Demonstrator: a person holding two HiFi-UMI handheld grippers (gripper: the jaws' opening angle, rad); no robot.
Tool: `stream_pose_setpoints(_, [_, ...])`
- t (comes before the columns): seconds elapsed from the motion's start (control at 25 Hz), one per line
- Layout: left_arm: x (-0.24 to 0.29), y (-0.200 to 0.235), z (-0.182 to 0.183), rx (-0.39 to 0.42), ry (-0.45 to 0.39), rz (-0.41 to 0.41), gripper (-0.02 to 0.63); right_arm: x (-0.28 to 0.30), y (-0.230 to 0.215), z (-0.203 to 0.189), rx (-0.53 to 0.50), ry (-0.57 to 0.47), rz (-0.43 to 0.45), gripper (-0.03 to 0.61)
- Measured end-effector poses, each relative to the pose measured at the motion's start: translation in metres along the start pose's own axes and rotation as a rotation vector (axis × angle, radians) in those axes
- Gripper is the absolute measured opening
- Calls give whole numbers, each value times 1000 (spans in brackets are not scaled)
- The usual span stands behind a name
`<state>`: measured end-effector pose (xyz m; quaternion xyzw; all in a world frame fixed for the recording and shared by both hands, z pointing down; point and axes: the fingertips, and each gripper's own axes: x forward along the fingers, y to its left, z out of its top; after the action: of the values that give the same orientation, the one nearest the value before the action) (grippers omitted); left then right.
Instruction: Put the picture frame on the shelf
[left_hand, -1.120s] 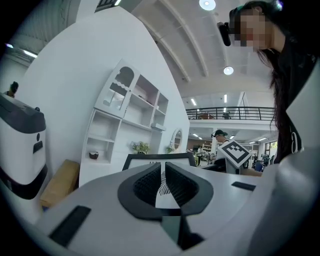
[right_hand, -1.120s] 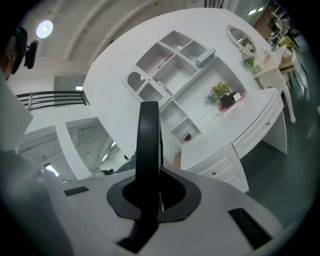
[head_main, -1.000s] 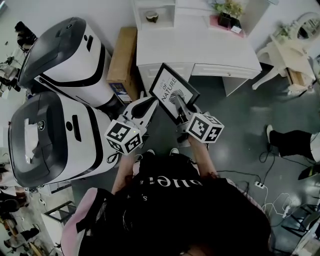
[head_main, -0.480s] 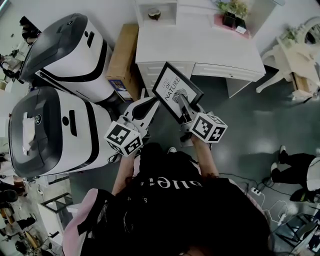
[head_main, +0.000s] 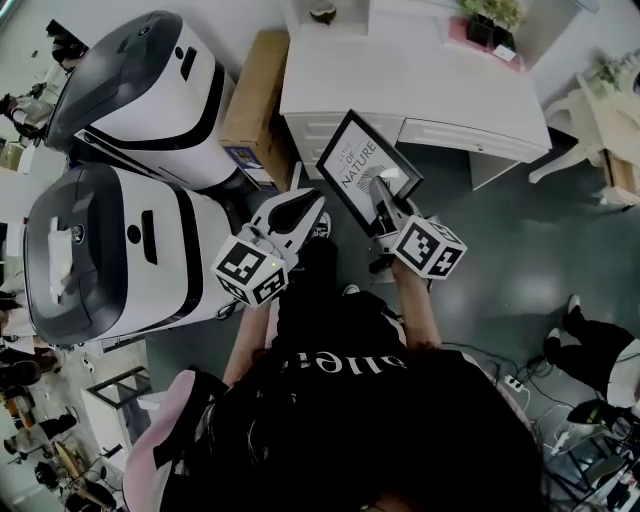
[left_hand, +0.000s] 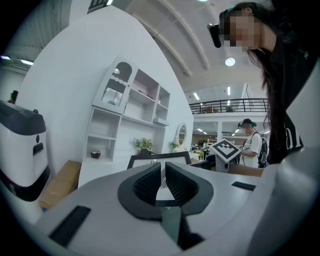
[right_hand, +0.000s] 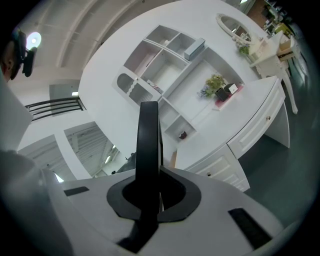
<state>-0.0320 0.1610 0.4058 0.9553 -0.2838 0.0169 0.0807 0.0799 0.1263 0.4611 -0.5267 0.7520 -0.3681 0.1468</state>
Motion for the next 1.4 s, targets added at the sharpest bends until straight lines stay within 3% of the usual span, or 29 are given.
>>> stream_pose_setpoints(0.32, [54, 64, 6, -10, -15, -50, 38, 70, -25, 33, -8, -6, -38, 52])
stream_pose_setpoints(1.04, [162, 283, 55, -26, -36, -153, 38, 291, -46, 103, -40, 21, -140, 52])
stream_pose_setpoints(1.4, [190, 324, 57, -54, -34, -183, 38, 331, -59, 127, -66, 10, -187, 52])
